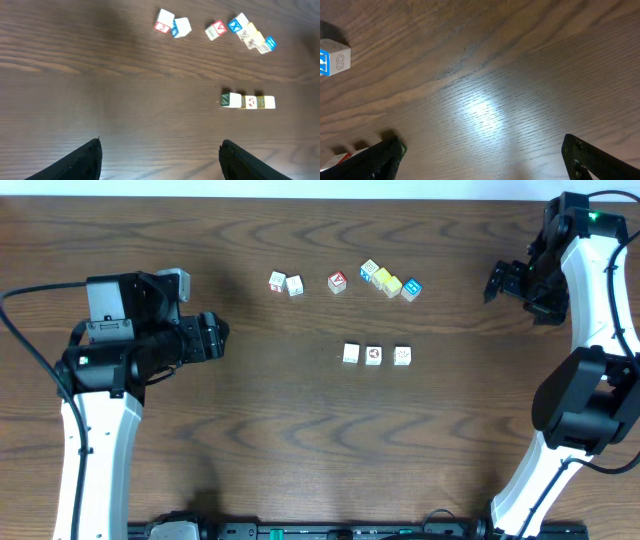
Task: Lift 3 blocks
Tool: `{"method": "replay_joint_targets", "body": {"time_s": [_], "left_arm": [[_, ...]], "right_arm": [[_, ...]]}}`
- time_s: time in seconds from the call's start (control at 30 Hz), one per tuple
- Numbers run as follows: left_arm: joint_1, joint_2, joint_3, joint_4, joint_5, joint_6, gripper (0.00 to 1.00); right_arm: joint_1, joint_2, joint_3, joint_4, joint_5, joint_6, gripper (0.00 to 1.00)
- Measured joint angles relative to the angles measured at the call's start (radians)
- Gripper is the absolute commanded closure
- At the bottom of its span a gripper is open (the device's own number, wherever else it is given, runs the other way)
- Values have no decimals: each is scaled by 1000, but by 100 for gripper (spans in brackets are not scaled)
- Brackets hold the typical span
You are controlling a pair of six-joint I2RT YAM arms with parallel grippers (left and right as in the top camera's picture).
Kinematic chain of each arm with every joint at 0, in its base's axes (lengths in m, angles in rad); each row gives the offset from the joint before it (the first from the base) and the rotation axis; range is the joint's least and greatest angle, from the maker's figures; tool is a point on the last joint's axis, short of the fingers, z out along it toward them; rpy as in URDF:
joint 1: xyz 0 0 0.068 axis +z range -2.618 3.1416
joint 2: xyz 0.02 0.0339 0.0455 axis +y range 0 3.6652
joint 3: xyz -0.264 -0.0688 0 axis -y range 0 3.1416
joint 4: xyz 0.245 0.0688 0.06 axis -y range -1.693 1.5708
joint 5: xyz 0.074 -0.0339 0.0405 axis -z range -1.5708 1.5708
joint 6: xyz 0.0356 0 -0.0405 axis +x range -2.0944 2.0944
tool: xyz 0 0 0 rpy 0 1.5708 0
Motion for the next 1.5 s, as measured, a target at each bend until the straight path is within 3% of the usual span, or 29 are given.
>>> {"method": "replay_joint_targets", "body": {"time_s": [0.37,0.83,1.17,1.5], "left_arm": [[-7,111,0,-7,39,-16,25],[-14,116,0,19,39,-89,25],[-132,188,0,30,39,-76,25],[-138,227,0,80,34,-74,25]], "right_arm": [[0,0,0,0,0,0,1],[0,0,0,0,0,0,1],[0,0,0,0,0,0,1],[0,0,0,0,0,0,1]]}}
